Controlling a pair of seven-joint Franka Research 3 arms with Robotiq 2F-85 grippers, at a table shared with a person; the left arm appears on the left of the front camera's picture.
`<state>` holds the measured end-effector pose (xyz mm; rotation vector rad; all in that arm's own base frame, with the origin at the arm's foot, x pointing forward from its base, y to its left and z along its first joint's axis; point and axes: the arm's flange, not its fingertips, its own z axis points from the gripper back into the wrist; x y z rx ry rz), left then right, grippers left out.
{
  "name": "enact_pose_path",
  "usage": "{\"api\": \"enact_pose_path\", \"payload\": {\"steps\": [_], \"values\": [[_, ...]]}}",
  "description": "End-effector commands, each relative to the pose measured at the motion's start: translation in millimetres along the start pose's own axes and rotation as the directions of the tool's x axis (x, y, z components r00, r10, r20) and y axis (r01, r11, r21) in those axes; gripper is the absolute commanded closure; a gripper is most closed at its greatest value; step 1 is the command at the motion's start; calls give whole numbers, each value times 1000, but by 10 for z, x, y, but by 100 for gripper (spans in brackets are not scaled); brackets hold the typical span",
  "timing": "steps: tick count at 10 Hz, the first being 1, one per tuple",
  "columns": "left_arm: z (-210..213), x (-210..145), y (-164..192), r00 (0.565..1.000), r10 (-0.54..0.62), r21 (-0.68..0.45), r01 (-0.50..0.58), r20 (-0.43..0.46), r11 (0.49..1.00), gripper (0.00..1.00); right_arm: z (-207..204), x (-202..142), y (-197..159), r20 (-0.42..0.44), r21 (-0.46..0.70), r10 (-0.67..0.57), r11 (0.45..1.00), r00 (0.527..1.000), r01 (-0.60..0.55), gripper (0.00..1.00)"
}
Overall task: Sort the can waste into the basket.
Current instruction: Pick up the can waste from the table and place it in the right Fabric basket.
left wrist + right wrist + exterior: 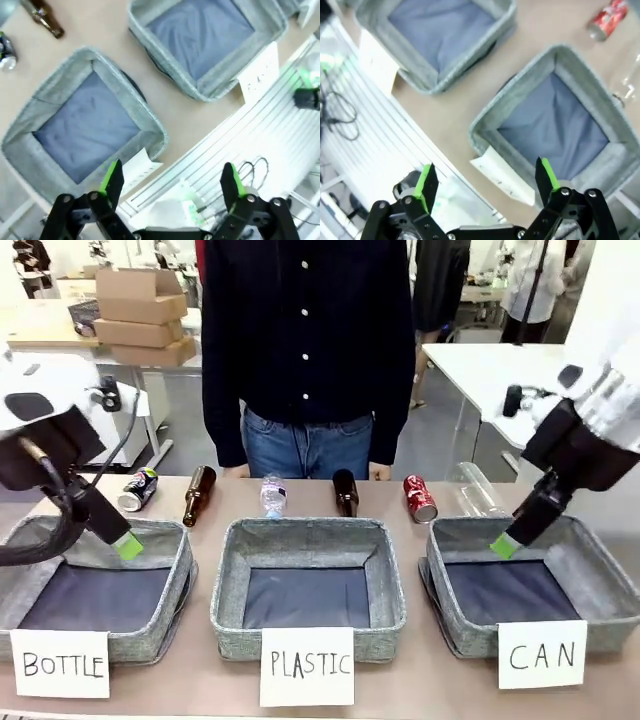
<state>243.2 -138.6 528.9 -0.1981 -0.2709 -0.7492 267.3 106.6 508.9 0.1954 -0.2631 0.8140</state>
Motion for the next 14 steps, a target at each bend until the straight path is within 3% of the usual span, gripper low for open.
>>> {"api": "enact_pose_path", "payload": {"steps": [1,2,3,4,5,6,7,8,10,11,12,13,14], "values": [[-24,152,59,997,52,76,-57,64,996,0,113,108,7,105,-21,-11,1000,994,13,0],[0,0,0,1000,0,0,0,0,1000,0,0,0,0,0,0,0,1000,1000,0,0],[-95,173,14,987,-160,-260,151,-16,954,0,-20,32,-92,118,187,-120,978,986,96,0],[-57,240,206,967,-215,-603,252,133,757,0,98,5,-230,246,526,-331,835,911,161,0],[-4,175,518,943,-108,-833,330,316,444,0,260,-86,-448,135,849,-574,487,808,204,0],[-17,84,793,910,60,-887,384,411,255,0,293,-254,-649,130,940,-624,325,770,105,0],[-90,-63,1021,868,219,-894,421,446,152,0,301,-406,-784,146,969,-662,244,735,27,0],[-159,-213,1144,828,315,-885,452,464,114,0,276,-491,-860,166,977,-687,209,708,-26,0],[-230,-477,1262,748,443,-858,501,494,111,0,203,-577,-874,203,966,-747,258,634,-6,0],[-200,-594,1321,709,471,-837,531,525,132,0,166,-615,-879,205,954,-781,294,590,58,0],[-173,-650,1349,686,474,-818,554,553,154,0,145,-634,-868,193,922,-827,338,528,191,0],[-175,-629,1371,726,493,-877,377,480,298,0,142,-629,-770,221,770,-834,468,506,434,0],[-68,-651,1362,701,309,-765,570,643,299,0,329,-596,-1325,211,944,-756,322,619,73,0]]}}
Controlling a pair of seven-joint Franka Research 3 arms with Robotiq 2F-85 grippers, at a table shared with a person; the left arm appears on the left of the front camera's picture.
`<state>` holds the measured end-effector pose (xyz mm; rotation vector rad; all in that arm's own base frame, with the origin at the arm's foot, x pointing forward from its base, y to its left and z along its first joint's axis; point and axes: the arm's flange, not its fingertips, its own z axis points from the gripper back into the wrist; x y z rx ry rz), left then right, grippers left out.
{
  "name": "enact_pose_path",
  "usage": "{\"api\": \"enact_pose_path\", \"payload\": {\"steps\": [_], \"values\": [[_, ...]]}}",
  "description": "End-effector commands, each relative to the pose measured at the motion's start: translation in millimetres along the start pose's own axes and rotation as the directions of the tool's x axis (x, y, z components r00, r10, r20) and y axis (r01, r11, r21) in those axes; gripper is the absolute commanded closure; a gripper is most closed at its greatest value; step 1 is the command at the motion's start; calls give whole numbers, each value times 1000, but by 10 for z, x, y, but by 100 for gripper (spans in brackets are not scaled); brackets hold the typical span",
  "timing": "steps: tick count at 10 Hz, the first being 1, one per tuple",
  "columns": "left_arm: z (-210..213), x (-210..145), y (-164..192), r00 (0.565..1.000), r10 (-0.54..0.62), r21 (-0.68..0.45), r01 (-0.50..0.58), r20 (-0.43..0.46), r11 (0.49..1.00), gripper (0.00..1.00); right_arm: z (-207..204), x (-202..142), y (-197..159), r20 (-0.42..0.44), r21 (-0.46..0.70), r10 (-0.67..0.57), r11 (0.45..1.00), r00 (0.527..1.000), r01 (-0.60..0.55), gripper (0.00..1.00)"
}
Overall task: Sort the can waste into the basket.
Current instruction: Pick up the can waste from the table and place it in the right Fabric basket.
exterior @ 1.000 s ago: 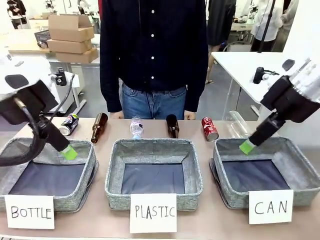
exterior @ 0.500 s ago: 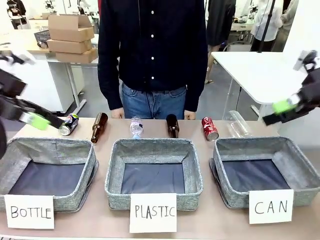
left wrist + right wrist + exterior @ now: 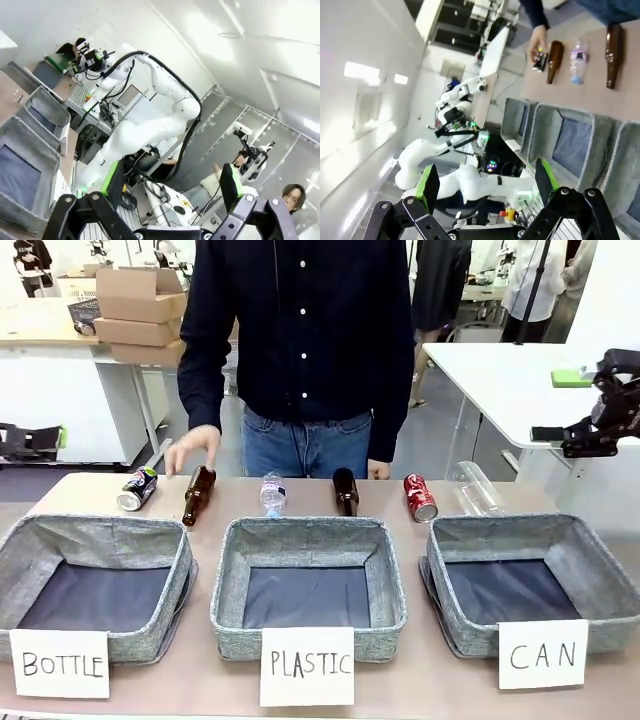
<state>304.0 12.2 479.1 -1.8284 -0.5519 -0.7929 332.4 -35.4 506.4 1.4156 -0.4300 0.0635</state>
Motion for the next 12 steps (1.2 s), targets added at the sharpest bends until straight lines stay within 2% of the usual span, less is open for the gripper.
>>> {"api": "enact_pose_path", "payload": {"steps": [1,3,4,5,6,7,8,9,10,11,12], "values": [[-184,14,-100,992,-74,10,76,-100,997,0,7,-94,96,-71,162,17,987,997,-5,0],[-184,14,-100,992,-74,10,76,-100,997,0,7,-94,96,-71,162,17,987,997,-5,0],[-184,14,-100,992,-74,10,76,-100,997,0,-17,-84,96,-61,91,3,996,998,2,0],[-184,14,-100,992,-74,10,76,-100,997,0,-290,123,188,27,-166,28,986,999,-23,0],[-184,14,-100,992,-74,10,76,-100,997,0,-677,491,175,-82,-358,73,929,994,-98,0],[-184,14,-100,992,-74,10,76,-100,997,0,-984,873,69,-94,-570,45,817,995,-91,0],[-184,14,-100,992,-74,10,76,-100,997,0,-1176,1142,-49,-121,-689,6,720,993,-88,0],[-184,14,-100,992,-74,10,76,-100,997,0,-1343,1361,-217,-133,-798,-51,598,990,-76,0],[-184,14,-100,992,-74,10,76,-100,997,0,-1477,1509,-407,-138,-873,-95,481,986,-76,0],[-184,14,-100,992,-74,10,76,-100,997,0,-1545,1549,-525,-144,-902,-111,424,983,-84,0],[-184,14,-100,992,-74,10,76,-100,997,0,-1595,1522,-582,-163,-905,-96,411,982,-110,0]]}}
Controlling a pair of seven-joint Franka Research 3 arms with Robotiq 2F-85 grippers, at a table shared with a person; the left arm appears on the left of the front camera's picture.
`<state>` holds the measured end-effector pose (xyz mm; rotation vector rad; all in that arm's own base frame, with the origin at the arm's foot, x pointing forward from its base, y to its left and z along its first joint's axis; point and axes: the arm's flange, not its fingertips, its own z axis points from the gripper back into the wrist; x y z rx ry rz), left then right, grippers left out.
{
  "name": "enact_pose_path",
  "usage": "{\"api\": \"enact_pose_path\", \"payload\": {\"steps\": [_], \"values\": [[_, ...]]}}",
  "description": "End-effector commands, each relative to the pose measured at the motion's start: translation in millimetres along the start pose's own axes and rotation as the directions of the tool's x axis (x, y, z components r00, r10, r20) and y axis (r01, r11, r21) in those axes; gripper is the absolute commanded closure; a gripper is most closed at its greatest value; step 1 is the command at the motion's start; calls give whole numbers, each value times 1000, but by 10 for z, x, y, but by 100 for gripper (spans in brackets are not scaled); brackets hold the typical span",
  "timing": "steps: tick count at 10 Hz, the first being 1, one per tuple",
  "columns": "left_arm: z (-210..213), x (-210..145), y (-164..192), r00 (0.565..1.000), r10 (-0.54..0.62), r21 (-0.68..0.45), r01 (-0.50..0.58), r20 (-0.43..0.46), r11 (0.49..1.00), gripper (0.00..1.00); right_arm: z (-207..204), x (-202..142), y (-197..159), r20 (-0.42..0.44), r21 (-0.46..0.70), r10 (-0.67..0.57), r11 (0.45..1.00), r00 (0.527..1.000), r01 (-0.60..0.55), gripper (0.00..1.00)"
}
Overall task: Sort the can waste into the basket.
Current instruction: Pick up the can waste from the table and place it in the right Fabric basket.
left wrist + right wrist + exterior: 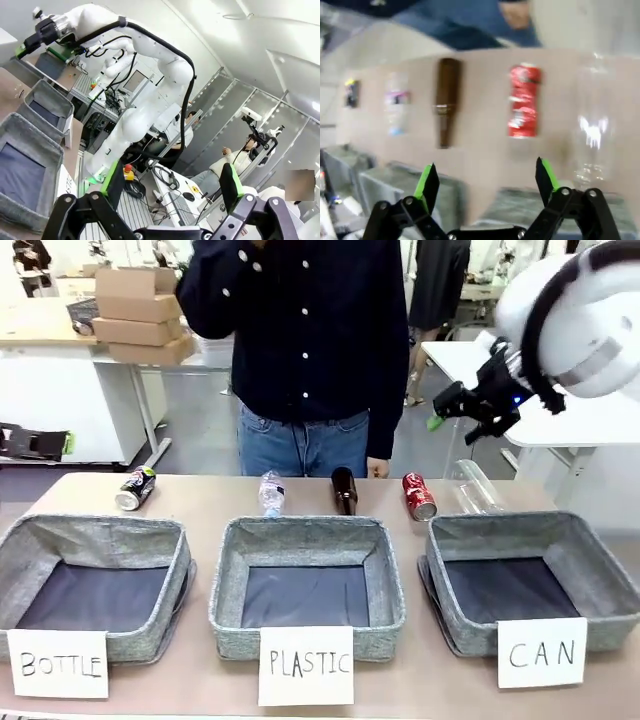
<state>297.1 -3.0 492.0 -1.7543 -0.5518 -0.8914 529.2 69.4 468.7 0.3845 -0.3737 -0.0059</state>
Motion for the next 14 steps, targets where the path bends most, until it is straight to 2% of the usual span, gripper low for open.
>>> {"api": "enact_pose_path", "payload": {"steps": [1,2,3,4,5,6,7,10,12,14], "values": [[8,-31,-30,1000,-25,-11,25,-12,1000,0,123,4,146,-124,-96,1,995,992,-13,0],[8,-31,-30,1000,-25,-11,25,-12,1000,0,0,0,0,0,0,0,1000,1000,0,0],[8,-31,-30,1000,-25,-11,25,-12,1000,0,0,0,0,0,0,0,1000,1000,0,0],[8,-31,-30,1000,-25,-11,25,-12,1000,0,-63,-28,-58,-55,-91,-8,996,998,3,0],[8,-31,-30,1000,-25,-11,25,-12,1000,0,-197,57,23,-124,-201,42,977,991,-67,0],[8,-31,-30,1000,-25,-11,25,-12,1000,0,-546,303,177,-183,-249,65,962,981,-111,0],[8,-31,-30,1000,-25,-11,25,-12,1000,0,-907,534,301,-203,-314,56,942,978,-119,0],[8,-31,-30,1000,-25,-11,25,-12,1000,0,-1642,876,412,-296,-354,77,917,952,-184,0],[8,-31,-30,1000,-25,-11,25,-12,1000,0,-2050,935,397,-340,-422,24,889,940,-176,0],[8,-31,-30,1000,-25,-11,25,-12,1000,0,-2235,940,352,-370,-443,-10,881,929,-167,0]]}}
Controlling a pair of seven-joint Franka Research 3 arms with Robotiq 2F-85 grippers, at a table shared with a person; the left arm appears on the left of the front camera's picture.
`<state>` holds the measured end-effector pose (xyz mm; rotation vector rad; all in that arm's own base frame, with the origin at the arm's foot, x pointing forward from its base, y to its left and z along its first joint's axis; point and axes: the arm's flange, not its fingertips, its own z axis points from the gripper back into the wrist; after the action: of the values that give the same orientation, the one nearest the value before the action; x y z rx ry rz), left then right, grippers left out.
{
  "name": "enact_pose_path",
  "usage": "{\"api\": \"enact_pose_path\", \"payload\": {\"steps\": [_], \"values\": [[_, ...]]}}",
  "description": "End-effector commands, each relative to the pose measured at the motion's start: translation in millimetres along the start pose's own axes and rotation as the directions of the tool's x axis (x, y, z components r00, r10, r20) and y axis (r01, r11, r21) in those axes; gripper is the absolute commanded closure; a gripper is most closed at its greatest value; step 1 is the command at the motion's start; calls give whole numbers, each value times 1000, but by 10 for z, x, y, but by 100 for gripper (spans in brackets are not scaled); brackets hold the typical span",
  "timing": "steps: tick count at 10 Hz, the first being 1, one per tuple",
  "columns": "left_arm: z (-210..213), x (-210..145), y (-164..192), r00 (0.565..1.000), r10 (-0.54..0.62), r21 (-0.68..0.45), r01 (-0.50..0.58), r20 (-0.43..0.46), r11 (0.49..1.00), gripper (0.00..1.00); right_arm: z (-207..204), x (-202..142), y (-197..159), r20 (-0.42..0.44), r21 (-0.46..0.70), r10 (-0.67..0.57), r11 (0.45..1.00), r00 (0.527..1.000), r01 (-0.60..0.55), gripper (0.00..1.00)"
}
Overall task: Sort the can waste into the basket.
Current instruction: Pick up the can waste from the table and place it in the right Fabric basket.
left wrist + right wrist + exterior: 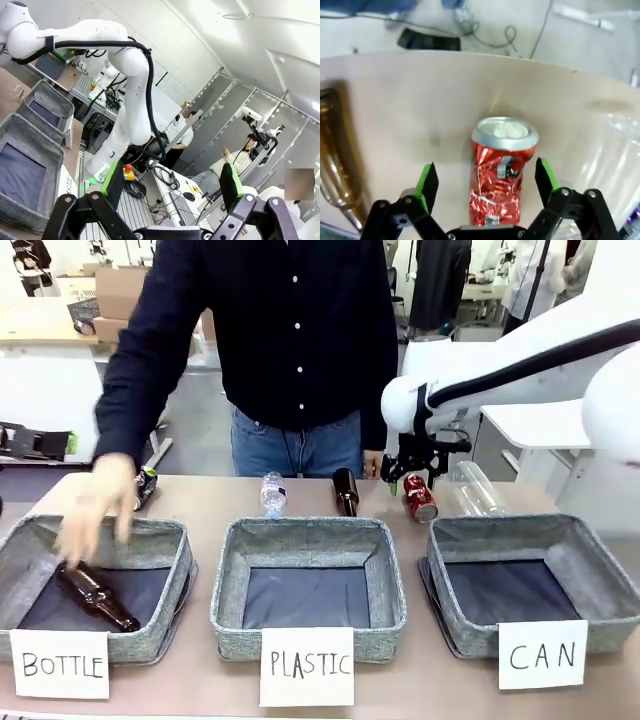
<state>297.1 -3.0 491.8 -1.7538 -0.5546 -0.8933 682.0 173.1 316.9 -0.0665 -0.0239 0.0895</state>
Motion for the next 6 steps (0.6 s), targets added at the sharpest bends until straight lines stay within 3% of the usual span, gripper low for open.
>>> {"api": "enact_pose_path", "payload": {"steps": [1,5,6], "values": [[7,-30,-31,1000,-22,-11,22,-12,1000,0,11,129,20,-29,-34,-25,999,999,24,0],[7,-30,-31,1000,-22,-11,22,-12,1000,0,-111,124,-93,-45,-31,-39,999,998,38,0],[7,-30,-31,1000,-22,-11,22,-12,1000,0,-114,110,-90,-40,-26,-35,999,999,34,24]]}}
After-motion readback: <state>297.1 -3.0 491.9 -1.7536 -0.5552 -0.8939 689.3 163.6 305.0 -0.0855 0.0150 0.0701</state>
